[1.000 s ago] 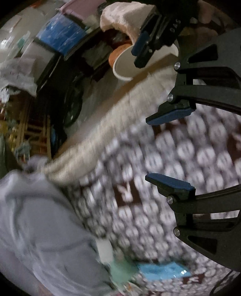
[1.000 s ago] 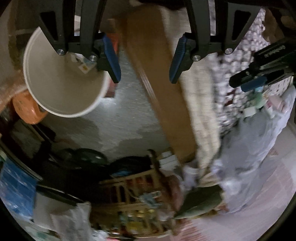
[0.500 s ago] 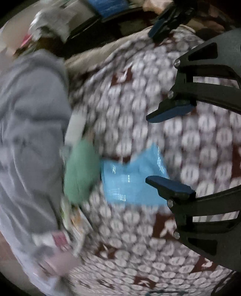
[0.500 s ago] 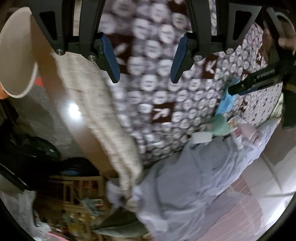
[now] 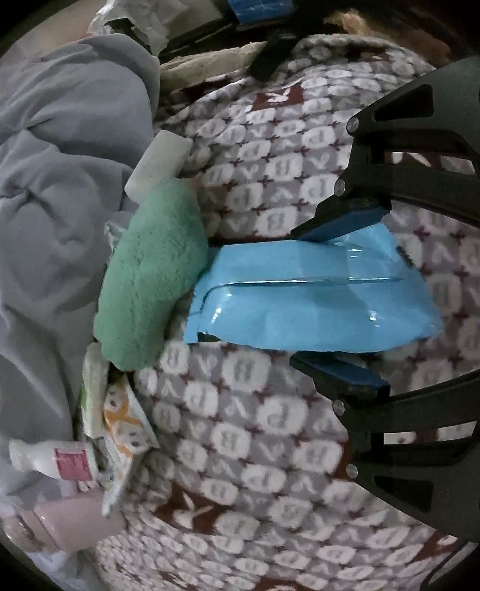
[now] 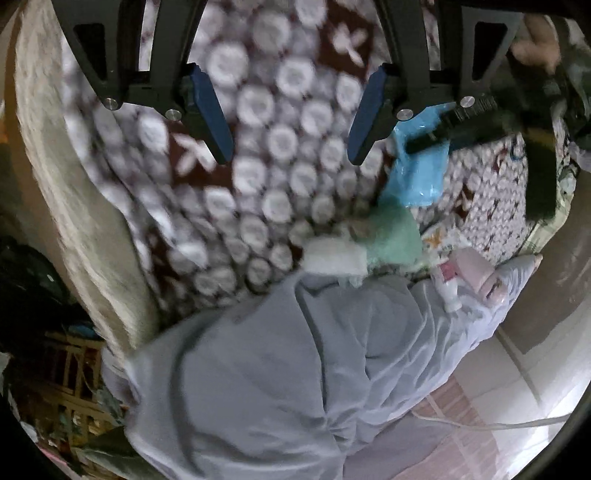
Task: Collect trash
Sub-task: 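Grasp the blue packet with the left tool while the right tool grasps the white sponge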
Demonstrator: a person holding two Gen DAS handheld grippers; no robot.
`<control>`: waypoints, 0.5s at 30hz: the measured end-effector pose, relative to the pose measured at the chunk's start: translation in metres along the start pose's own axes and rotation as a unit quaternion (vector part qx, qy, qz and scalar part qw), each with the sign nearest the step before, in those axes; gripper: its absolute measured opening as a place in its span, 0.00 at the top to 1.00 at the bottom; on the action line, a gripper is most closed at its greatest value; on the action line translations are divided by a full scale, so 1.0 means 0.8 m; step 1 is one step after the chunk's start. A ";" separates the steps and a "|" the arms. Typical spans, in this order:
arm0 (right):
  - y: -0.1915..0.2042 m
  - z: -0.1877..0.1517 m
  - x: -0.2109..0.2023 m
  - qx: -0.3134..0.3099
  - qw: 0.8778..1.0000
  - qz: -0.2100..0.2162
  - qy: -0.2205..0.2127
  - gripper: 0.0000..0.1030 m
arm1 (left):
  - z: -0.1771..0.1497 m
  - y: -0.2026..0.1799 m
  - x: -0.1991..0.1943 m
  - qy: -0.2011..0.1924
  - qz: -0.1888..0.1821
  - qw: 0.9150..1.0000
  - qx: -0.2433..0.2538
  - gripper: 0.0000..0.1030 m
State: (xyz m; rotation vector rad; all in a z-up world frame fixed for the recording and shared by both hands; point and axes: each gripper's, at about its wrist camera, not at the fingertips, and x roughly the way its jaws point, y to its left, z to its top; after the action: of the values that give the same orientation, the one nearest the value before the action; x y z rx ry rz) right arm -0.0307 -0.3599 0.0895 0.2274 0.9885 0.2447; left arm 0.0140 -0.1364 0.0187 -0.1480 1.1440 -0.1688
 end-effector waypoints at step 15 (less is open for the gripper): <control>0.034 0.073 0.115 0.046 0.998 0.025 0.028 0.56 | 0.001 0.021 -0.013 -0.003 -0.037 0.999 0.014 0.67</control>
State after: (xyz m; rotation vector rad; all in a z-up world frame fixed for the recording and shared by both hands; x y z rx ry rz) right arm 0.0641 -0.3105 0.0559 0.3311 1.0518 0.2531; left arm 0.0113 -0.1175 0.0249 -0.1650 1.1295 -0.2494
